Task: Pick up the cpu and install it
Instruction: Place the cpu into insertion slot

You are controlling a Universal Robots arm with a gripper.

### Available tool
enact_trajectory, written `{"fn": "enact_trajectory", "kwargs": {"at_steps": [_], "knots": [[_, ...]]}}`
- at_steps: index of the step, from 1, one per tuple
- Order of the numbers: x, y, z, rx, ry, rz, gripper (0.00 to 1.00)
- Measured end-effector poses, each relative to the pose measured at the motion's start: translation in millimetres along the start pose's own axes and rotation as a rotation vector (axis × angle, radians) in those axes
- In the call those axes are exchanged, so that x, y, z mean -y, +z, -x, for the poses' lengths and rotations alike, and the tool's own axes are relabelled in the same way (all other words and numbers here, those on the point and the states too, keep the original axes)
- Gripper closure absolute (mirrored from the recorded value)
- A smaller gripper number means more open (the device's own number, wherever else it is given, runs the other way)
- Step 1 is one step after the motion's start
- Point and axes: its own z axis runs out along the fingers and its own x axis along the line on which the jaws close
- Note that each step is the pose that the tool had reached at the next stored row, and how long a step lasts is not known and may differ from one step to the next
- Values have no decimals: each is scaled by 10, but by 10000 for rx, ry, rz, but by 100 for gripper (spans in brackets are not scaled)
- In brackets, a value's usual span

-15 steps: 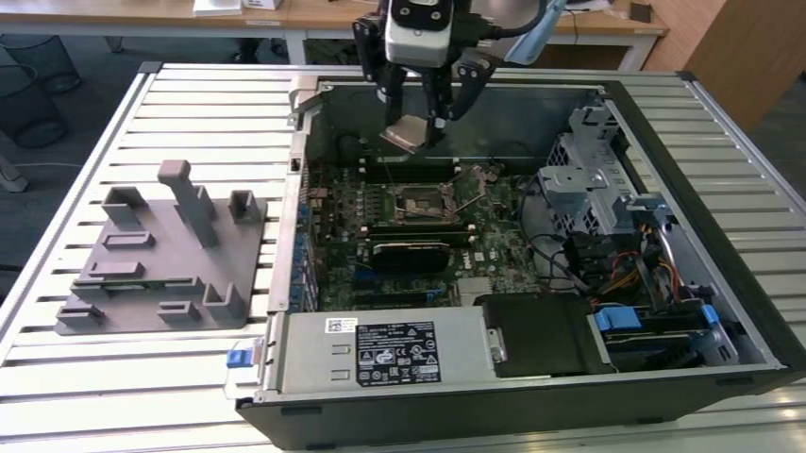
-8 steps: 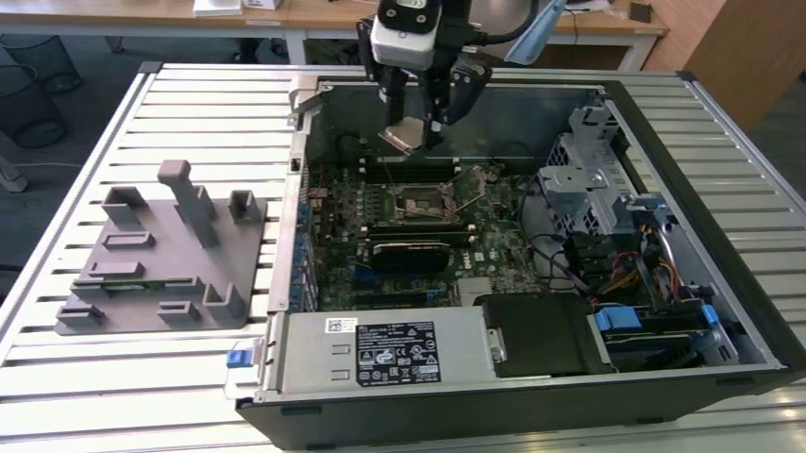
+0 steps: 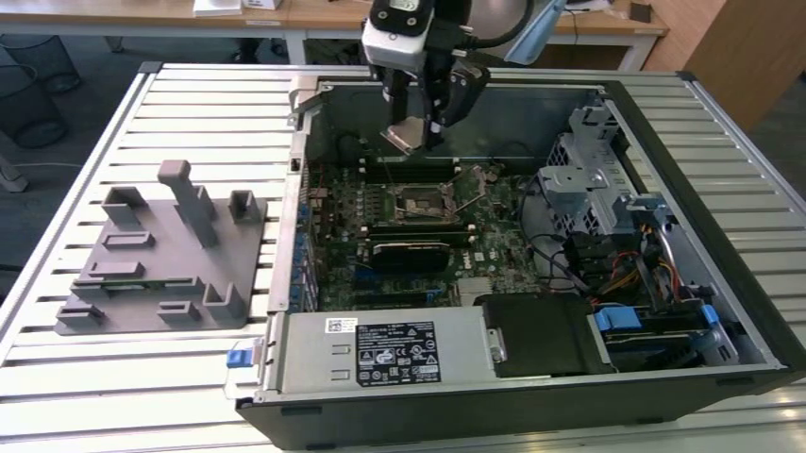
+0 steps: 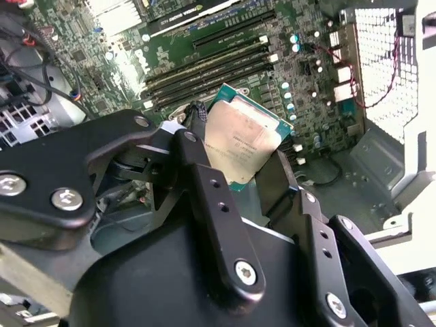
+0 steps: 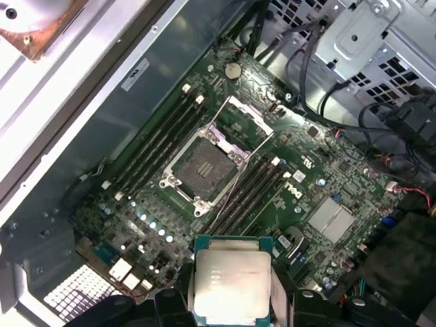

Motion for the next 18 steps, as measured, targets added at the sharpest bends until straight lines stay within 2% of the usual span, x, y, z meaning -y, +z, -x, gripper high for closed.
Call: {"fn": "enact_trajectory", "kwargs": {"at_steps": [3,6,11,13,18], "knots": [[1,11,-1,-7,398,-9,46],[-16,25,5,-14,529,-6,46],[-161,62,-21,-10,532,-9,46],[-184,75,-13,-12,592,-9,46],[-186,118,-13,-25,1330,-22,46]]}}
